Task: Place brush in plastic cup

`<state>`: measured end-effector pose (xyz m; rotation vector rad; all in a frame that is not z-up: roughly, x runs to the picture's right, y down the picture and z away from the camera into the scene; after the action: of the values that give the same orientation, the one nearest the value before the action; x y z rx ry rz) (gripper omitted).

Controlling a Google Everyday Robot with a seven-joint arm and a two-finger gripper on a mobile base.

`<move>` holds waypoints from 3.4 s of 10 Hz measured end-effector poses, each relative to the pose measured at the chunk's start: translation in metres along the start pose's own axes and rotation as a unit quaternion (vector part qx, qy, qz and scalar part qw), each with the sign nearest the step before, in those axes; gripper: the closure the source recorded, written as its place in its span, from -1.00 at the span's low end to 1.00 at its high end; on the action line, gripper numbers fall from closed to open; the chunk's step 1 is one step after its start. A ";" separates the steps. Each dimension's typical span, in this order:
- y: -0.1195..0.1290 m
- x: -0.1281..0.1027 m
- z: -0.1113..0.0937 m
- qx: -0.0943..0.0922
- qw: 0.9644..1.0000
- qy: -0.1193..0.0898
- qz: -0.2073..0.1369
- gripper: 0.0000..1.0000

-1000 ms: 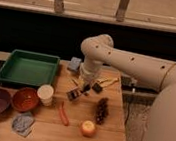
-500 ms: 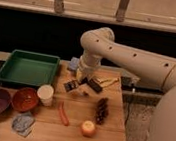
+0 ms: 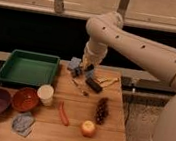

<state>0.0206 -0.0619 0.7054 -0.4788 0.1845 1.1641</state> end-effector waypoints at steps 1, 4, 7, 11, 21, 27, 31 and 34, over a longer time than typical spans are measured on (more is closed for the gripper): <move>-0.014 -0.014 -0.010 0.008 1.000 -0.015 0.012 1.00; -0.046 -0.056 -0.022 0.021 0.998 -0.045 0.046 1.00; -0.095 -0.078 -0.025 0.031 0.993 -0.059 0.102 1.00; -0.114 -0.069 -0.022 0.037 0.992 -0.061 0.106 1.00; -0.103 -0.015 0.029 0.022 0.994 -0.024 0.109 1.00; -0.092 -0.021 0.056 0.010 0.995 -0.010 0.102 1.00; -0.082 -0.033 0.061 0.006 0.995 -0.011 0.100 1.00; -0.083 -0.041 0.070 0.011 0.995 -0.008 0.097 1.00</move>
<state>0.0729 -0.0901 0.8051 -0.4381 0.2343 1.3548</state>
